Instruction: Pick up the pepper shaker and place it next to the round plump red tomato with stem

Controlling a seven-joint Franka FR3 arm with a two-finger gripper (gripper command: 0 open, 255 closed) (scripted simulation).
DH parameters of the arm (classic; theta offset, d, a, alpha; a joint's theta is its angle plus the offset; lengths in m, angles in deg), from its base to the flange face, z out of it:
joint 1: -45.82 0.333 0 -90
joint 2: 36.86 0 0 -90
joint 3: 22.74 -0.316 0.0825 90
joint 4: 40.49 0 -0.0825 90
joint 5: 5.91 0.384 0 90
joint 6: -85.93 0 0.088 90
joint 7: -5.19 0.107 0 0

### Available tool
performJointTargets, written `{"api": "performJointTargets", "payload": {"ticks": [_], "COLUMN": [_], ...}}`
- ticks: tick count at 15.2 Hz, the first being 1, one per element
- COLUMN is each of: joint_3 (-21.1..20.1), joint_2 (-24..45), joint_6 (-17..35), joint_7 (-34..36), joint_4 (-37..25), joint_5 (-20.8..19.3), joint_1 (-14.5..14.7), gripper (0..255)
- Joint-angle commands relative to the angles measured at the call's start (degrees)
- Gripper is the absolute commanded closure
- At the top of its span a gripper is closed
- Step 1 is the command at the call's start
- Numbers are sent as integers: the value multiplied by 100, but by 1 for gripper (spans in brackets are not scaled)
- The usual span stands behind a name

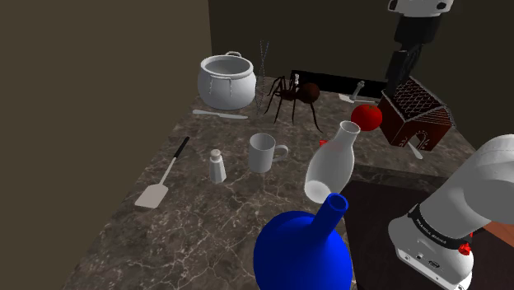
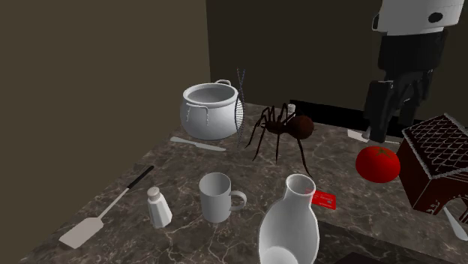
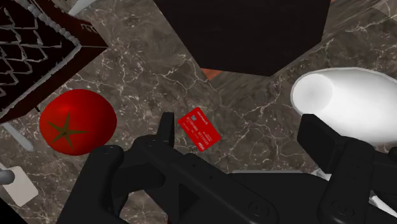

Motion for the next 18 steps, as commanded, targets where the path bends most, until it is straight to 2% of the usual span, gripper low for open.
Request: {"api": "performJointTargets", "payload": {"ticks": [1, 10, 18], "joint_3": [0, -688, -1301], "joint_2": [0, 897, 2035], "joint_6": [0, 1408, 2591], "joint_7": [0, 570, 1045], "joint_4": [0, 161, -149], "joint_5": [0, 623, 898], "joint_1": [0, 443, 758], "gripper": [0, 0, 0]}}
